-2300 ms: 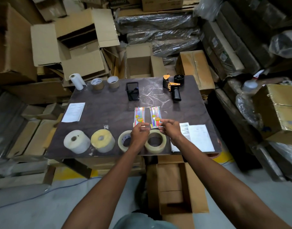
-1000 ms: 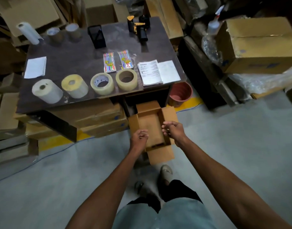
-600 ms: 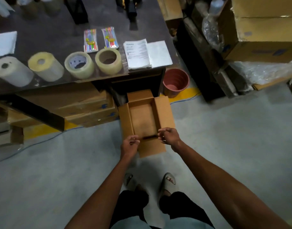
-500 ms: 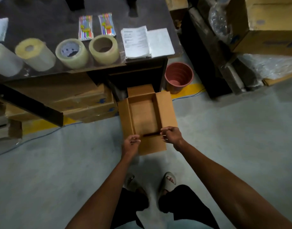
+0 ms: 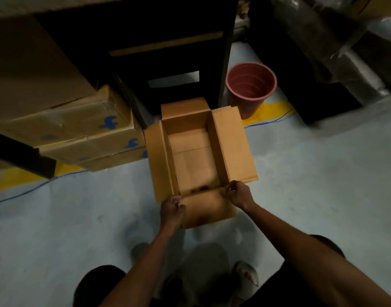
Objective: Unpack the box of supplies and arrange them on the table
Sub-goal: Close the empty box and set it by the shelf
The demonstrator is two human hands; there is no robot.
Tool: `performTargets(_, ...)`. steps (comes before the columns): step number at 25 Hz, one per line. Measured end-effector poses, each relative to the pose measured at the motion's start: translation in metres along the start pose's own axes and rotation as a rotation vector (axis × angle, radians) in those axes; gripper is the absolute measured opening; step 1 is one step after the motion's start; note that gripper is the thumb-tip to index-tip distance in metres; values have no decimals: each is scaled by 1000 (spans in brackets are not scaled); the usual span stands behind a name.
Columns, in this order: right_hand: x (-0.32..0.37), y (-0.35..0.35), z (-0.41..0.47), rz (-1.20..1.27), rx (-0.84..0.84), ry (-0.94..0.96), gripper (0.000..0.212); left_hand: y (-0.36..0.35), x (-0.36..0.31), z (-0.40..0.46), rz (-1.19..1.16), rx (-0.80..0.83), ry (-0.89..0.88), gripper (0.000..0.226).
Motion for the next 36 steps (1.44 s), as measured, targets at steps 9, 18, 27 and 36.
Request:
performTargets(9,-42,-46,68,-175,7,118,17,-20,88,77,-123,-45,99,9)
performTargets(18,-5,0,41,-202,220,26,41,-4,34,38,12,273,111,41)
performTargets(27,10,16,48,217,59,181,41,-10,16,35,24,158,-278,88)
performTargets(36,19,-44,48,-263,-244,440,87,-55,46,83,899,-107,-789,77)
Point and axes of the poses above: each hand's wrist, its own z-axis towards the middle knuckle, its own y-axis out of the back of the hand, x = y × z, the point moved 2 cm from there along z, towards the middle knuckle, and after that the axes turned 9 degrees about -z, right-handed, at the moved point
